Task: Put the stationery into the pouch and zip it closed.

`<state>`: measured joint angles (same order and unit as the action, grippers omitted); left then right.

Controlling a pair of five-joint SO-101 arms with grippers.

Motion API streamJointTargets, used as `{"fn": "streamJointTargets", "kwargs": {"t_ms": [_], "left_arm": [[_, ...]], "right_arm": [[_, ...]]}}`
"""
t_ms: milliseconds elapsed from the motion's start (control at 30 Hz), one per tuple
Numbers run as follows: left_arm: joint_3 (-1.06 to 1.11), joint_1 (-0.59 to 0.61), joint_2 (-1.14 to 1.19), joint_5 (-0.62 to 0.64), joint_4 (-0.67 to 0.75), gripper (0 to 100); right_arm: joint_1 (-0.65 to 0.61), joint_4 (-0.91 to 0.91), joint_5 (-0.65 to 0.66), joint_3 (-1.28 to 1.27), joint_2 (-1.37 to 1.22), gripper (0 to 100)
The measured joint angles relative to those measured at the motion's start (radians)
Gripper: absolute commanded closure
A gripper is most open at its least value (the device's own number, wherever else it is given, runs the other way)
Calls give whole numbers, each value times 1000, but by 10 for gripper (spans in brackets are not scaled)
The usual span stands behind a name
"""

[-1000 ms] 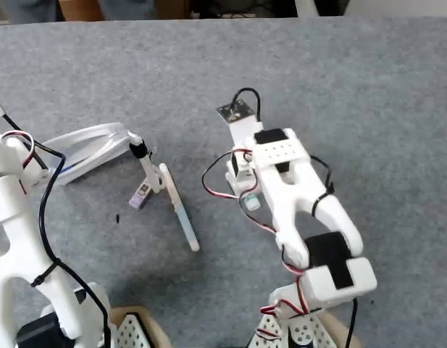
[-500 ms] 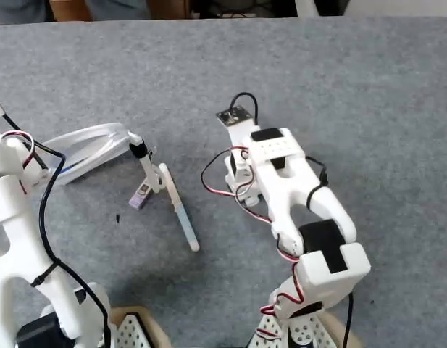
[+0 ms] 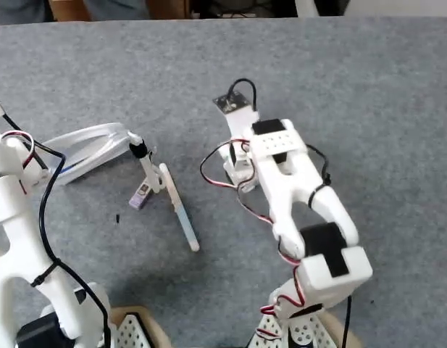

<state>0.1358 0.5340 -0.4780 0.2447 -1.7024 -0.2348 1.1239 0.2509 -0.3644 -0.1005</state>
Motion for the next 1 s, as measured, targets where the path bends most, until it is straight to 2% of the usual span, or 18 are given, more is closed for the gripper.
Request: {"fn": "streamJointTargets", "kwargs": {"t_ms": [100,300,433,567,867,1000], "left_arm": [[0,0,0,0,0,971],[0,0,0,0,0,971],[0,0,0,-14,0,971],[0,0,0,-14,0,971],[0,-52,0,-38,-14,971],[0,-55,0,-38,-14,971]], "right_arm": [[0,25,25,15,104,979],[-3,137,167,109,384,985],[-71,247,212,235,473,985],[-127,313,212,362,476,985],[-284,318,184,585,423,986],[-321,252,83,623,407,986]]}}
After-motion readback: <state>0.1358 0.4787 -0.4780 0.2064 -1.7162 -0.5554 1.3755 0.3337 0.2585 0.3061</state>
